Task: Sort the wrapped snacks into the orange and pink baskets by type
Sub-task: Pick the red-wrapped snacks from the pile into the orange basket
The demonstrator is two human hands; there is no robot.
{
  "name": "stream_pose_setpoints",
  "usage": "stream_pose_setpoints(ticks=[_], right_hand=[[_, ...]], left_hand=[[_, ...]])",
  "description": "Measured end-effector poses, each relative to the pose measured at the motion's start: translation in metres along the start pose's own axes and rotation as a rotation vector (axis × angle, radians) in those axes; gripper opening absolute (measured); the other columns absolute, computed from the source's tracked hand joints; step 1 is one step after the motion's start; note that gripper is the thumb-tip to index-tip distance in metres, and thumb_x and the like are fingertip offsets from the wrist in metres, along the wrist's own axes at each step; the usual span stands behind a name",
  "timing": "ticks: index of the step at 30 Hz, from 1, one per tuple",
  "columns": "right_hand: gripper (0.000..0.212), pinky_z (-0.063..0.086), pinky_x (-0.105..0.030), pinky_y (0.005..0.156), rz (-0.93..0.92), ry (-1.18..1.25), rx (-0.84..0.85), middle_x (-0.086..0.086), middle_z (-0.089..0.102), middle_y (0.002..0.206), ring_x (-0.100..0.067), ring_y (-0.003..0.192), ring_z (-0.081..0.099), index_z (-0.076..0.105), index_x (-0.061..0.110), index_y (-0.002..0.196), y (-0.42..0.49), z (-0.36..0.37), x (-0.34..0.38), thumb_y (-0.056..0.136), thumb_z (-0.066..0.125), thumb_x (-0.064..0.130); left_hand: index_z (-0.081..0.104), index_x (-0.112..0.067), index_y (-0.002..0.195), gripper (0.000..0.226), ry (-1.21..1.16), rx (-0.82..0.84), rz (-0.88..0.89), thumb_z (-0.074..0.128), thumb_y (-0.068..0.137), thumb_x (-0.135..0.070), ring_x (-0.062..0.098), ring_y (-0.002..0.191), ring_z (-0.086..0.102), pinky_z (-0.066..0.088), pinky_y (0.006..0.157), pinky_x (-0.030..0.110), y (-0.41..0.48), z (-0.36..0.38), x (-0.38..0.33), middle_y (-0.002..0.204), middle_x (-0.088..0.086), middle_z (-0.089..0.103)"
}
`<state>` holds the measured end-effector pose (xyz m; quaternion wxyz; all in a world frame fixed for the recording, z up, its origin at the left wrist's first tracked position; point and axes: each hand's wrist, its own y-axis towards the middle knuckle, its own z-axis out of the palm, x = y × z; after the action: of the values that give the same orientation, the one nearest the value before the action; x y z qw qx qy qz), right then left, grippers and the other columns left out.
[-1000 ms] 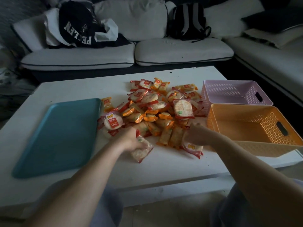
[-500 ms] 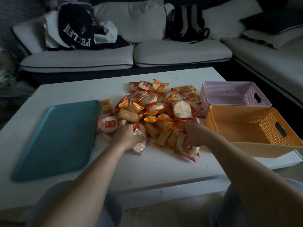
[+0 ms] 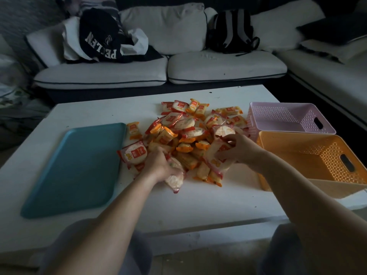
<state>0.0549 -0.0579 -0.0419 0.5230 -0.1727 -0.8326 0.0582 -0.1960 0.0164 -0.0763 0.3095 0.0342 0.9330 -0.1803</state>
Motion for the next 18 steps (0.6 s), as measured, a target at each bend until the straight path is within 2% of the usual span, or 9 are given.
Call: stream_pose_setpoints(ticks=[2, 5, 7, 9, 11, 13, 14, 16, 18], right_hand=[[0.055, 0.061, -0.044, 0.087, 0.044, 0.229, 0.103, -0.012, 0.071, 0.108, -0.026, 0.095, 0.072, 0.060, 0.003, 0.125, -0.003, 0.010, 0.005, 0.076, 0.084, 0.007], [0.049, 0.058, -0.047, 0.093, 0.067, 0.603, 0.299, -0.015, 0.073, 0.103, -0.030, 0.097, 0.071, 0.063, -0.001, 0.116, -0.012, 0.031, 0.015, 0.071, 0.079, 0.009], [0.051, 0.054, -0.051, 0.098, 0.048, 0.724, 0.283, -0.017, 0.073, 0.105, -0.031, 0.099, 0.069, 0.064, -0.001, 0.116, -0.013, 0.046, 0.020, 0.070, 0.079, 0.016], [0.058, 0.053, -0.054, 0.099, 0.034, 0.798, 0.176, -0.019, 0.073, 0.108, -0.032, 0.098, 0.070, 0.063, -0.001, 0.118, -0.009, 0.051, 0.027, 0.068, 0.082, 0.023], [0.052, 0.057, -0.050, 0.092, -0.006, 0.728, 0.068, -0.019, 0.075, 0.106, -0.030, 0.091, 0.071, 0.066, 0.003, 0.113, -0.004, 0.048, 0.031, 0.072, 0.084, 0.029], [0.032, 0.059, -0.039, 0.078, -0.071, 0.538, 0.038, -0.014, 0.076, 0.096, -0.024, 0.083, 0.071, 0.070, 0.008, 0.104, -0.001, 0.044, 0.033, 0.084, 0.079, 0.031], [0.028, 0.057, -0.034, 0.073, -0.092, 0.439, 0.042, -0.010, 0.076, 0.091, -0.021, 0.080, 0.070, 0.071, 0.009, 0.101, 0.003, 0.040, 0.032, 0.089, 0.074, 0.034], [0.035, 0.055, -0.027, 0.070, -0.088, 0.326, 0.040, -0.002, 0.073, 0.087, -0.017, 0.078, 0.068, 0.071, 0.011, 0.100, 0.012, 0.031, 0.032, 0.098, 0.059, 0.044], [0.046, 0.054, -0.027, 0.074, -0.048, 0.237, -0.107, -0.003, 0.069, 0.102, -0.017, 0.090, 0.066, 0.067, 0.013, 0.113, 0.031, 0.015, 0.023, 0.101, 0.047, 0.052]], left_hand=[[0.037, -0.012, 0.144, 0.102, -0.104, 0.019, -0.042, 0.095, 0.064, -0.037, 0.025, 0.120, 0.059, 0.049, 0.093, 0.033, -0.003, -0.004, 0.000, 0.134, 0.005, 0.058], [0.056, -0.017, 0.134, 0.066, -0.278, -0.054, -0.068, 0.084, 0.078, -0.039, 0.021, 0.099, 0.065, 0.049, 0.071, 0.027, -0.011, -0.010, -0.005, 0.120, 0.005, 0.069], [0.060, -0.020, 0.127, 0.044, -0.562, -0.101, -0.080, 0.073, 0.089, -0.038, 0.020, 0.088, 0.069, 0.052, 0.060, 0.026, -0.021, -0.009, -0.017, 0.113, 0.008, 0.072], [0.060, -0.026, 0.126, 0.040, -0.946, -0.030, -0.118, 0.063, 0.094, -0.050, 0.025, 0.090, 0.073, 0.060, 0.061, 0.036, -0.029, -0.008, -0.034, 0.111, 0.009, 0.074], [0.066, -0.028, 0.120, 0.049, -1.157, 0.091, -0.111, 0.054, 0.092, -0.067, 0.030, 0.093, 0.075, 0.062, 0.074, 0.048, -0.031, -0.007, -0.048, 0.106, 0.009, 0.077], [0.071, -0.026, 0.117, 0.065, -1.081, 0.181, -0.008, 0.063, 0.077, -0.077, 0.027, 0.098, 0.075, 0.060, 0.086, 0.048, -0.025, -0.003, -0.057, 0.106, 0.005, 0.078], [0.072, -0.026, 0.119, 0.074, -1.004, 0.187, 0.028, 0.074, 0.065, -0.076, 0.025, 0.102, 0.074, 0.059, 0.090, 0.048, -0.023, -0.001, -0.061, 0.109, 0.003, 0.078], [0.071, -0.028, 0.123, 0.087, -0.924, 0.130, 0.051, 0.089, 0.049, -0.070, 0.023, 0.107, 0.072, 0.059, 0.093, 0.048, -0.013, 0.005, -0.063, 0.113, -0.001, 0.077], [0.069, -0.026, 0.124, 0.077, -0.954, 0.066, 0.032, 0.092, 0.057, -0.056, 0.024, 0.103, 0.073, 0.061, 0.086, 0.046, -0.002, 0.006, -0.062, 0.110, 0.001, 0.077]])
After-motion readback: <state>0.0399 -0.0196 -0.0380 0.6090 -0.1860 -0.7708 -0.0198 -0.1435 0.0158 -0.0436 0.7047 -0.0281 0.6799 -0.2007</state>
